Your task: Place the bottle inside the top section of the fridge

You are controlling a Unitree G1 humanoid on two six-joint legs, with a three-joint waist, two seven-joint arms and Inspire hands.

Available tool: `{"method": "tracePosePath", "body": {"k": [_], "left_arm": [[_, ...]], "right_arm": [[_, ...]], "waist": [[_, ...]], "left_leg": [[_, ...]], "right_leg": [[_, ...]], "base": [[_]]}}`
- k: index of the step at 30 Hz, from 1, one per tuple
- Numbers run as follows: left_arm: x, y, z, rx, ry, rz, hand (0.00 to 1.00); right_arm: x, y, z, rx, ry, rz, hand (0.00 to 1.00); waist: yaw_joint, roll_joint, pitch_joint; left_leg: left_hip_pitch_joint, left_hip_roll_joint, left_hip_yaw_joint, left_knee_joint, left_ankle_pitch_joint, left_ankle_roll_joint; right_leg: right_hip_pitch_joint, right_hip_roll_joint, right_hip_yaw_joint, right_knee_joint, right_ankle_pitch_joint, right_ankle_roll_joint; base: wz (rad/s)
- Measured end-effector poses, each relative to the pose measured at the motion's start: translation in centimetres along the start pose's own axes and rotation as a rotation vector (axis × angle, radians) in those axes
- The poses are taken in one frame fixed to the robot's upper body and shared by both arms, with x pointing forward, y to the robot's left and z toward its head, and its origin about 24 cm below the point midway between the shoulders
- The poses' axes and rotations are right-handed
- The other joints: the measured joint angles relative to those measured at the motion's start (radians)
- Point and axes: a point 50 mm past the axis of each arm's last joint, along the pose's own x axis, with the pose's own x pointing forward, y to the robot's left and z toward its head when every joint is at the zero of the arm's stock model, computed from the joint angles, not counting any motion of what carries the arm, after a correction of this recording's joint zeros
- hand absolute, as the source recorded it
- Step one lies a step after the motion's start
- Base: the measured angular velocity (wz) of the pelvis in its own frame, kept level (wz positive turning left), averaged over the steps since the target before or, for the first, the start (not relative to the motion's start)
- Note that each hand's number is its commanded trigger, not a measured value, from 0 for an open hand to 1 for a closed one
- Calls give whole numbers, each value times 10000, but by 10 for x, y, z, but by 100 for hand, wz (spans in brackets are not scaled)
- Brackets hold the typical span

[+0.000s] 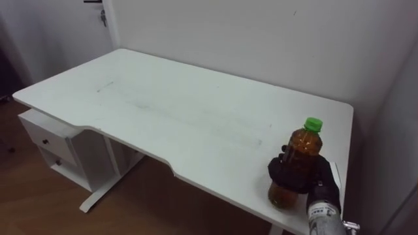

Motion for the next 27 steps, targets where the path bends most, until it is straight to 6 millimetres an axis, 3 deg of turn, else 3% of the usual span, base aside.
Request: {"method": "tracePosePath", "body": {"k": [11,16,19,24,27], "left_arm": [[0,1,0,88,-112,71,0],[-1,0,-3,32,-65,25,0],[-2,3,-9,-265,78,156,0],[-3,9,-19,-861,312,459,0],[-4,14,-23,-1261,355,713,0]], "right_arm": [[0,2,2,504,308,512,100],[-2,10,28,837,-394,1431,100],[-6,15,49,1291,-1157,2142,100],[-18,8,70,1261,-2196,3282,100],[-16,-4,76,1253,-2456,3284,100]], "waist": [[-81,-133,-19],[-160,-171,-39],[-321,-299,-36],[-968,-428,-92],[-1127,-423,-104]], "left_leg": [[137,20,36,-103,6,-10],[366,44,297,-243,3,-3],[671,92,490,-419,-6,3],[1158,91,547,-604,-16,14],[1446,158,803,-702,-19,15]], "right_leg": [[42,45,140,-105,2,1],[78,49,462,-104,24,23],[231,68,554,-177,45,32],[687,81,577,-316,65,64],[809,113,848,-325,109,50]], "base": [[-1],[-16],[-18],[-2],[-24]]}}
